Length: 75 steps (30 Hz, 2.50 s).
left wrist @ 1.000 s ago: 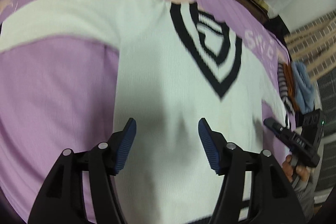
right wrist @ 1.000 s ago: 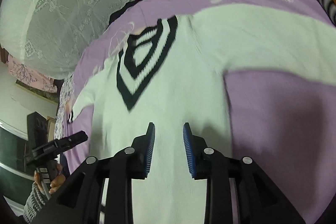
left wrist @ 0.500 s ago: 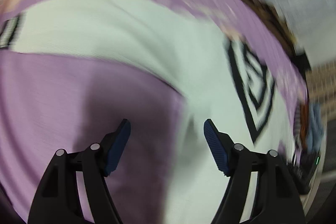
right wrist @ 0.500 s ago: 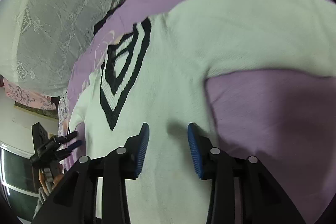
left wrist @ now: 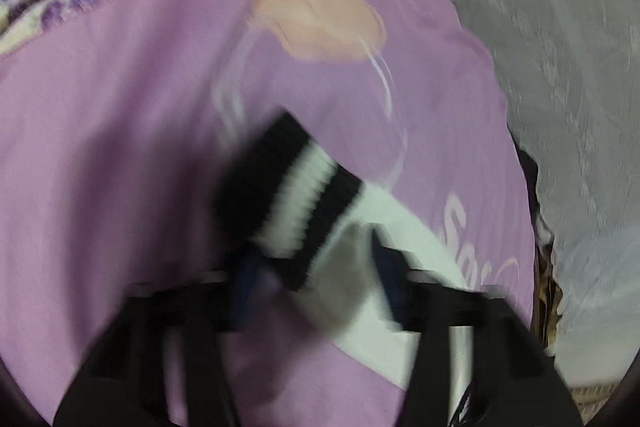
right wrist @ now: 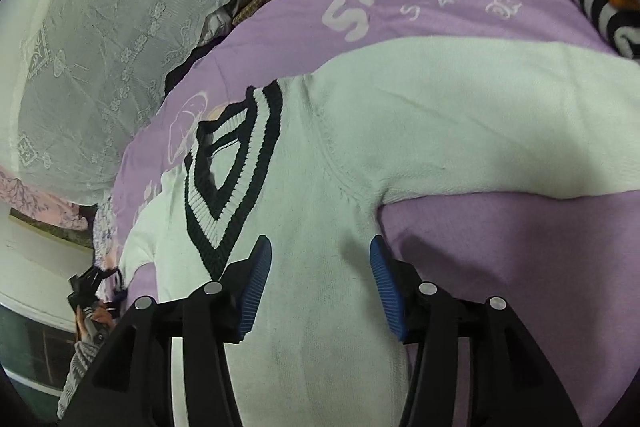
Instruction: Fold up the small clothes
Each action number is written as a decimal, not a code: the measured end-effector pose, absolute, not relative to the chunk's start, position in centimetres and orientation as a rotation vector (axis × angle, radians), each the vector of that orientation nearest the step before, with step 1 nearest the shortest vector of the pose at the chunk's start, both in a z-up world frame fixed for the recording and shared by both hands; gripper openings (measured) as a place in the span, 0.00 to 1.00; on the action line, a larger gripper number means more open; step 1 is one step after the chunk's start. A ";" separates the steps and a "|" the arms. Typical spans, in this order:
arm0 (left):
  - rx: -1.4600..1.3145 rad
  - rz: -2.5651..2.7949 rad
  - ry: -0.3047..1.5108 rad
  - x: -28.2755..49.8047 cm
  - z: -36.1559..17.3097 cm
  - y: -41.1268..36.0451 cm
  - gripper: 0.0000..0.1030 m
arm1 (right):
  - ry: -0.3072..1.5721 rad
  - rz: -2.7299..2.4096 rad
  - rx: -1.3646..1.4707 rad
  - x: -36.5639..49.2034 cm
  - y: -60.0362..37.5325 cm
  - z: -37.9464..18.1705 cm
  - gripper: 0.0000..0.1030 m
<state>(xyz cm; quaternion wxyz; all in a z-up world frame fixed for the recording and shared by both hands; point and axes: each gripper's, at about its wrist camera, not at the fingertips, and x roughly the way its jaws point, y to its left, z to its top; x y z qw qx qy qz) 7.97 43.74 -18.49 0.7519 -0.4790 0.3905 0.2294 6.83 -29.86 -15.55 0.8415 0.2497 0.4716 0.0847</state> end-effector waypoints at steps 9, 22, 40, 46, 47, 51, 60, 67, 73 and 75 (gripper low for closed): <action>-0.917 0.506 0.821 4.8 -16.5 43.8 0.16 | 0.983 0.177 0.498 6.8 -29.6 -14.8 0.50; -0.706 0.444 0.872 4.4 -11.7 36.0 0.62 | 0.985 0.160 0.518 8.0 -30.8 -16.3 0.50; -0.163 -0.011 1.174 17.1 -18.2 8.8 0.72 | 0.887 0.110 0.714 12.6 -38.1 -18.9 0.47; -0.171 0.008 1.179 15.8 -17.6 11.0 0.73 | 0.856 0.061 0.748 11.0 -41.8 -19.1 0.43; -0.184 0.025 1.176 15.6 -17.5 11.5 0.73 | 0.850 0.045 0.752 10.7 -42.4 -19.0 0.43; -0.256 0.050 1.168 14.3 -16.8 13.4 0.73 | 0.810 -0.042 0.772 8.4 -46.4 -19.0 0.42; -0.326 0.140 1.190 9.0 -16.2 15.8 0.77 | 0.729 -0.208 0.847 2.2 -54.5 -18.7 0.28; -0.338 0.041 1.166 7.5 -13.6 10.9 0.80 | 0.642 -0.221 0.805 1.0 -54.5 -15.6 0.38; -0.205 -0.093 1.190 8.7 -13.3 0.6 0.83 | 0.702 -0.088 0.777 4.9 -50.9 -17.0 0.41; -0.168 -0.110 1.216 8.6 -14.1 -1.7 0.83 | 0.736 -0.093 0.782 5.2 -51.4 -18.1 0.41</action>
